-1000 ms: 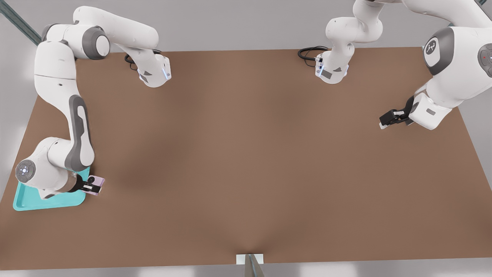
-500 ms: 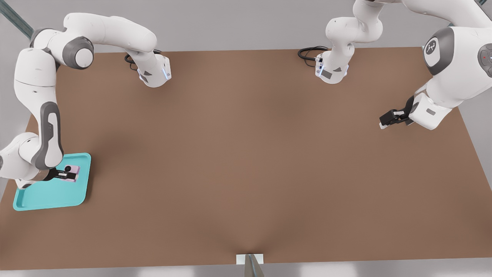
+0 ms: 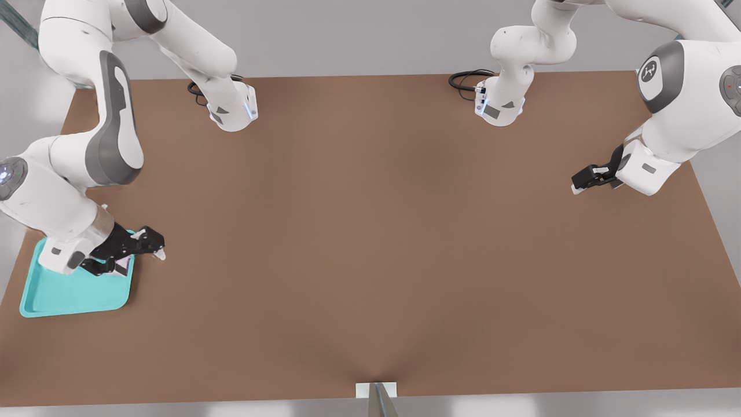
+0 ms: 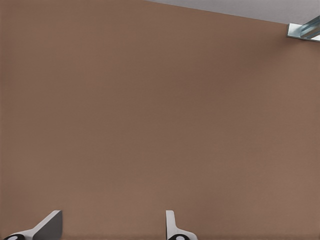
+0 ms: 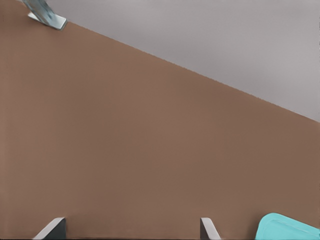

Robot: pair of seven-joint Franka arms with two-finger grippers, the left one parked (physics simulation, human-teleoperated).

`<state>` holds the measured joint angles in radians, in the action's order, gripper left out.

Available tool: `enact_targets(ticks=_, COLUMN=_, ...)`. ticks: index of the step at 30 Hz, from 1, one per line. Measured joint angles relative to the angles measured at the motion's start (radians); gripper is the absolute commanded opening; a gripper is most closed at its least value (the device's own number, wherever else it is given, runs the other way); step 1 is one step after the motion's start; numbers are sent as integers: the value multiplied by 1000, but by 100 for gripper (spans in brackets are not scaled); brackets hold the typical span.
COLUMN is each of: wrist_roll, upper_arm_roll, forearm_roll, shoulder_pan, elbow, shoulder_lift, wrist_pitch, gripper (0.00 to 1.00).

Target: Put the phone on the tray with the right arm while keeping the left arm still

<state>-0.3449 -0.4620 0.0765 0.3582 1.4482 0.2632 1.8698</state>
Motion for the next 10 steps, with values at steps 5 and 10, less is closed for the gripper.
enact_targets(ticks=5, wrist_roll=90, upper_arm_roll=489, forearm_roll=-52, shoulder_pan=-411, elbow=56, shoulder_lift=-143, wrist_pitch=-159, gripper=100)
enact_targets(ticks=10, wrist_roll=158, upper_arm_roll=562, forearm_roll=-68, shoulder_pan=-452, elbow=76, shoulder_lift=-164, wrist_pitch=-235, gripper=100)
